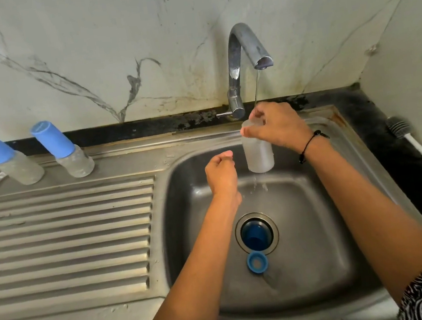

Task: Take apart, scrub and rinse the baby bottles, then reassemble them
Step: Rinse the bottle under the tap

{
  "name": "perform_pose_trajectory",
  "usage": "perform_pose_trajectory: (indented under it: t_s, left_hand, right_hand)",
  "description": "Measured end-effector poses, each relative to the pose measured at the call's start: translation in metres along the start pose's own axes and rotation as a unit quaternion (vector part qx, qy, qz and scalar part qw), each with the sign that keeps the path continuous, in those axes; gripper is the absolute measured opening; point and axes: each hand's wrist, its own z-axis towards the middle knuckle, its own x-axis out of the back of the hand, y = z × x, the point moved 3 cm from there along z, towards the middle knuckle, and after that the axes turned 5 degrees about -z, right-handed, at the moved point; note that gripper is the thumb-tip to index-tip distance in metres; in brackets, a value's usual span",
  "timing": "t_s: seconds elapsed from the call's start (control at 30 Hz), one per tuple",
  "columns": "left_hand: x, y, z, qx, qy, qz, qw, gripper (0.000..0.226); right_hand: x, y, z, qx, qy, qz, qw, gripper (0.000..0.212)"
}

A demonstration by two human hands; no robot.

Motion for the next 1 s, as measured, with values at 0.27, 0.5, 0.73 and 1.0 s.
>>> perform_pose_trajectory:
  t_s: [0.27, 0.5, 0.73, 1.0]
  left_hand:
    - [0.004, 0.006, -0.003, -0.01, 0.005, -0.004, 1.0, 0.022]
    - [0.004, 0.007, -0.006, -0.01, 0.004, -0.01, 1.0, 0.023]
    - [0.001, 0.005, -0.008, -0.017, -0.006, -0.012, 1.0, 0.021]
    - [0.007, -0.006, -0.006, 0.002, 0.003, -0.011, 1.0, 0.02]
  right_hand:
    - [0.003, 0.006, 0.0, -0.043, 0.034, 0.072, 0.996, 0.034]
    - [0.004, 0.002, -0.009, -0.025, 0.125, 0.101, 0.987, 0.04]
    - [-0.018, 0.003, -0.016, 0.003, 0.164, 0.091, 0.982, 0.042]
    - [-0.016, 0.003, -0.012, -0.012, 0.194, 0.137, 0.971, 0.041]
